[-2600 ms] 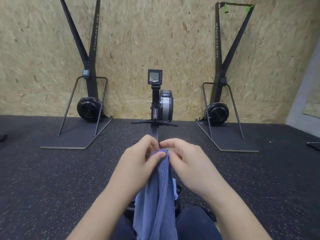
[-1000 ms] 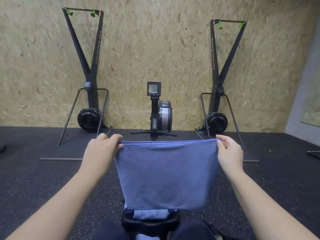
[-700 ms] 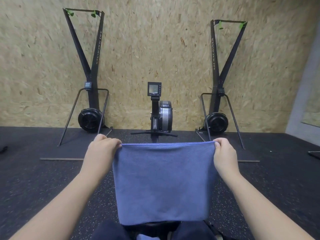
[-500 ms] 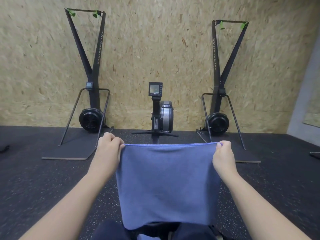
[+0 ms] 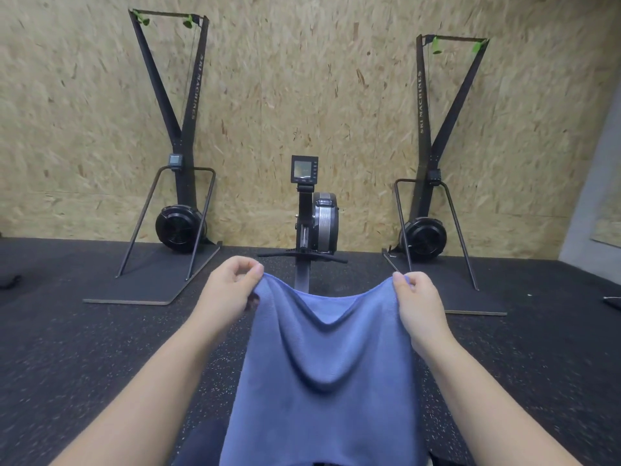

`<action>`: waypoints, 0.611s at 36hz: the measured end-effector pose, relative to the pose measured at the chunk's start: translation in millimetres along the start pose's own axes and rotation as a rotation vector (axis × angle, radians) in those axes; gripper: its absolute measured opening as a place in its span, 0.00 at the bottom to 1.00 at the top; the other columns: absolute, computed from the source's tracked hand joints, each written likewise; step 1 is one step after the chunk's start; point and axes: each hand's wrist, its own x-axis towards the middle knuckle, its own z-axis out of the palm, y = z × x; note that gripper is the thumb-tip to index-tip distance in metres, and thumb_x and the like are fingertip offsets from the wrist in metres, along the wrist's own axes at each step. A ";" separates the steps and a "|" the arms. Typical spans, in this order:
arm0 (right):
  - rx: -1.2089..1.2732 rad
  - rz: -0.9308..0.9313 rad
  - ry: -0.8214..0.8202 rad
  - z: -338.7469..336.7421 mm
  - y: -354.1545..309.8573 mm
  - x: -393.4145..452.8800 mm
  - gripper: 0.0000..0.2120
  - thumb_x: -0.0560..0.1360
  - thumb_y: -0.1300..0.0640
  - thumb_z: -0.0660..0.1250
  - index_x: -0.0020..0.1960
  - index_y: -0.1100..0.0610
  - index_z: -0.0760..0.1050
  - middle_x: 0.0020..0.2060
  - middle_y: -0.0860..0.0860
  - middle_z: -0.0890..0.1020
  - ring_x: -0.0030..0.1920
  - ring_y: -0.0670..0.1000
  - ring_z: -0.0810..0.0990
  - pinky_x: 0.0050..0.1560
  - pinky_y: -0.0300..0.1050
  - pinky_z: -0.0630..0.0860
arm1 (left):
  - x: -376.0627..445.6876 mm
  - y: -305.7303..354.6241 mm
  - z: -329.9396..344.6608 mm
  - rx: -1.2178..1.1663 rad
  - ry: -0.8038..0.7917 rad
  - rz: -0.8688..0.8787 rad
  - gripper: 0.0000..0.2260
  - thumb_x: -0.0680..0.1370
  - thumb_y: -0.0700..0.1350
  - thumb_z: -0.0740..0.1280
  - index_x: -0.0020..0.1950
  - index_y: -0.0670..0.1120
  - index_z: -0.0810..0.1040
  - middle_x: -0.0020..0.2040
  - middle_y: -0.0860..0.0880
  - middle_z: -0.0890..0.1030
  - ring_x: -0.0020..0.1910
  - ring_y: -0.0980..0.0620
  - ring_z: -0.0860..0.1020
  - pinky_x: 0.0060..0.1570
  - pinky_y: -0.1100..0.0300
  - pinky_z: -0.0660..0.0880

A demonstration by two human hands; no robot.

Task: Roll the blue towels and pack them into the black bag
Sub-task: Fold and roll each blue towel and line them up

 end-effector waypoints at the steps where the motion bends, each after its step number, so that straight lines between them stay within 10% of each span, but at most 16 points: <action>1: 0.020 -0.004 -0.026 0.9 -2.8 -1.5 0.09 0.80 0.54 0.61 0.44 0.58 0.71 0.36 0.49 0.73 0.37 0.49 0.69 0.37 0.45 0.65 | -3.0 4.6 1.8 -0.013 -0.051 0.008 0.05 0.80 0.43 0.64 0.47 0.45 0.78 0.31 0.53 0.77 0.26 0.58 0.73 0.30 0.64 0.68; 10: -0.018 -0.086 -0.245 10.2 -32.6 -18.8 0.06 0.74 0.54 0.66 0.42 0.56 0.75 0.36 0.54 0.83 0.39 0.58 0.82 0.48 0.62 0.79 | -20.5 16.4 19.3 0.147 -0.363 0.130 0.13 0.83 0.43 0.58 0.47 0.52 0.81 0.41 0.56 0.82 0.41 0.60 0.77 0.44 0.62 0.73; 16: -0.140 -0.185 -0.319 16.2 -45.3 -32.9 0.07 0.77 0.56 0.66 0.42 0.49 0.79 0.28 0.42 0.80 0.28 0.38 0.74 0.34 0.39 0.70 | -29.1 20.6 34.6 0.245 -0.443 0.142 0.12 0.78 0.46 0.59 0.47 0.61 0.80 0.48 0.47 0.83 0.47 0.46 0.79 0.53 0.47 0.75; 22: -0.242 -0.195 -0.387 20.1 -55.2 -45.8 0.09 0.77 0.57 0.62 0.49 0.50 0.81 0.41 0.44 0.84 0.40 0.41 0.79 0.42 0.40 0.74 | -32.7 21.6 40.1 0.458 -0.342 0.303 0.12 0.79 0.41 0.65 0.41 0.58 0.76 0.37 0.60 0.81 0.42 0.65 0.77 0.49 0.63 0.72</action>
